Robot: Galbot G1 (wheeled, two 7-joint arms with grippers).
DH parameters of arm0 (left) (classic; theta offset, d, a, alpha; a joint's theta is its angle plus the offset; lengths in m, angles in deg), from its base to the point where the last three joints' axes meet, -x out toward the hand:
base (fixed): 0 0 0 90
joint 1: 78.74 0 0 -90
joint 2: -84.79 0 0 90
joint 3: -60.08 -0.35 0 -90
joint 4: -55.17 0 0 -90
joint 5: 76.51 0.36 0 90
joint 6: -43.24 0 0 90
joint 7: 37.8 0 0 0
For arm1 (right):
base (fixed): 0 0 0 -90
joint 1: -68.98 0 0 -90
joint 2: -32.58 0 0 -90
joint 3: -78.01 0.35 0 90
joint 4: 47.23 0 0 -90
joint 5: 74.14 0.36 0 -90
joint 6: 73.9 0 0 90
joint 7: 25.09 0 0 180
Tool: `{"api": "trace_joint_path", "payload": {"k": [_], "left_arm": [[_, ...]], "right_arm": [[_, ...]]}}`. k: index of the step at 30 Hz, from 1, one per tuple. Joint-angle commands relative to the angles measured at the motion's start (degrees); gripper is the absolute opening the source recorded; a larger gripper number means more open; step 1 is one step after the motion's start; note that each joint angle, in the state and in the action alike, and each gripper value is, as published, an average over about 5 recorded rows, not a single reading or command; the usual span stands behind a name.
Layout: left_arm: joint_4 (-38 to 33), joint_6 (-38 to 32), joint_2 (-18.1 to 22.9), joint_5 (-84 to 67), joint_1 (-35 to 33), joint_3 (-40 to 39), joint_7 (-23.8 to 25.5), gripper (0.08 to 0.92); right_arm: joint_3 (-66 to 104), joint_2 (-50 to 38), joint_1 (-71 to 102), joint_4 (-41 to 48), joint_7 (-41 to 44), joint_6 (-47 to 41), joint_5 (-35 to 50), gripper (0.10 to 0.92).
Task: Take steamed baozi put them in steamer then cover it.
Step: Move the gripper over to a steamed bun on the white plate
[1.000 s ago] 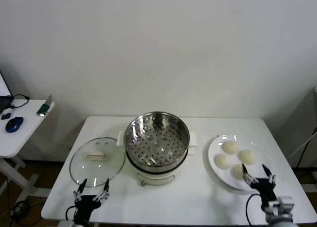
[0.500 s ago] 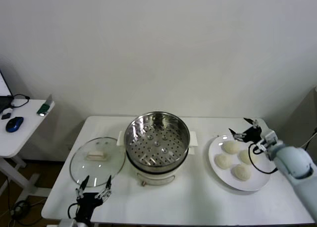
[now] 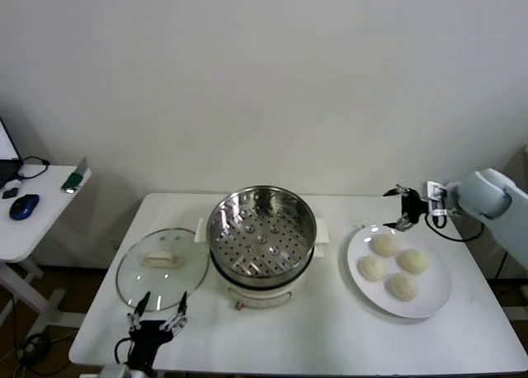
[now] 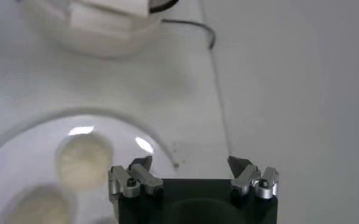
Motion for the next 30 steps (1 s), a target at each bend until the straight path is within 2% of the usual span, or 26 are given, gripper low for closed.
{"api": "trace_joint_path", "payload": {"k": [1, 17, 30], "left_arm": [[-0.06, -0.06, 0.12, 0.1, 0.05, 0.07, 0.04, 0.823], [-0.01, -0.04, 0.24, 0.11, -0.01, 1.47, 0.23, 0.823], [0.58, -0.11, 0.27, 0.37, 0.06, 1.5, 0.25, 0.823]], "right_arm": [[-20.6, 1.19, -16.7, 6.51, 9.92, 3.97, -1.66, 0.823], [-7.84, 14.73, -0.87, 21.04, 6.96, 1.91, -5.25, 0.823], [-1.63, 20.36, 2.53, 28.4, 4.66, 3.69, -10.48, 0.823]]}}
